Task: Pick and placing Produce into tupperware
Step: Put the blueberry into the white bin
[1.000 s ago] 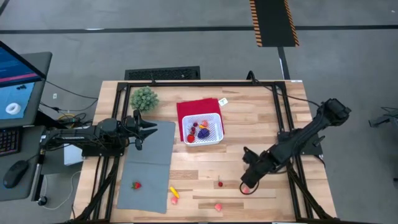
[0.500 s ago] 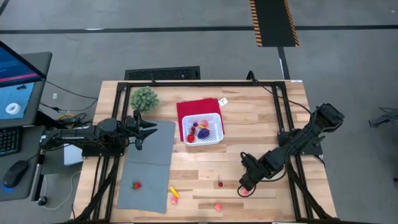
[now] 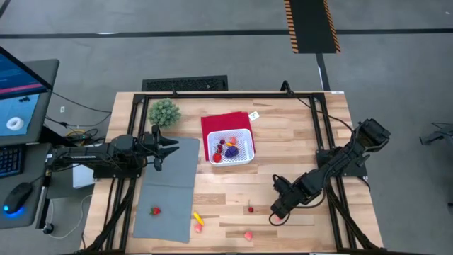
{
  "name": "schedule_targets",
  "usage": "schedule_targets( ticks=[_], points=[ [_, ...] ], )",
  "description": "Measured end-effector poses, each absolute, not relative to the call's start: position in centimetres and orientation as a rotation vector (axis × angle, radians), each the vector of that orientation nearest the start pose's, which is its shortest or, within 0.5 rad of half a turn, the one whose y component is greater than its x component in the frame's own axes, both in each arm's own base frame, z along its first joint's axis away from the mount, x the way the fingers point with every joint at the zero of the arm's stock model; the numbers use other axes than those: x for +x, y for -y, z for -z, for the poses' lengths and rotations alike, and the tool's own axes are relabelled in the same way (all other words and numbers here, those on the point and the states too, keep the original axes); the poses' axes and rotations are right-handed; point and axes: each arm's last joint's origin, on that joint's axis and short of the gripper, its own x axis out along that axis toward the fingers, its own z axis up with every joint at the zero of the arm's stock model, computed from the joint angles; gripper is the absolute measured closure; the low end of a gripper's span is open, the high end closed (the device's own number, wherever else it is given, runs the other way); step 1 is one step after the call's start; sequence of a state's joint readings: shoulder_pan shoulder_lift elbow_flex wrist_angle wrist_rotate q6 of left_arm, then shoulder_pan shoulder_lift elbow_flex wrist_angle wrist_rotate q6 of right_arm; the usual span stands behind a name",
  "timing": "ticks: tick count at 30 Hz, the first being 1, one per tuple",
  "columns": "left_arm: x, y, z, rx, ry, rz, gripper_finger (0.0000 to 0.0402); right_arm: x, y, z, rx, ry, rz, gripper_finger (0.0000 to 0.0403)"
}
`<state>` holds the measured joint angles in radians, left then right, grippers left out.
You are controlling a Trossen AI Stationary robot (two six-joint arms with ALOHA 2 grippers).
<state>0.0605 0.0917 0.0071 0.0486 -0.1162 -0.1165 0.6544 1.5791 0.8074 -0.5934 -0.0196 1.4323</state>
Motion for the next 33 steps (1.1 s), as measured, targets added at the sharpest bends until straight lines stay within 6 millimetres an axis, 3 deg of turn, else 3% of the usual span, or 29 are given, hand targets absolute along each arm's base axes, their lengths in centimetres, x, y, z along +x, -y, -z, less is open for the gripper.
schedule_targets(
  ticks=[26,33],
  points=[
    [10.2,-1.0,-16.3,-0.115,-0.026,-0.178,0.0297,21.0,-16.1,-13.4,0.734,-1.387,0.467,0.0328],
    [10.2,-1.0,-16.3,-0.115,-0.026,-0.179,0.0297,21.1,-16.1,-13.5,0.705,-1.376,0.447,0.0363]
  ],
)
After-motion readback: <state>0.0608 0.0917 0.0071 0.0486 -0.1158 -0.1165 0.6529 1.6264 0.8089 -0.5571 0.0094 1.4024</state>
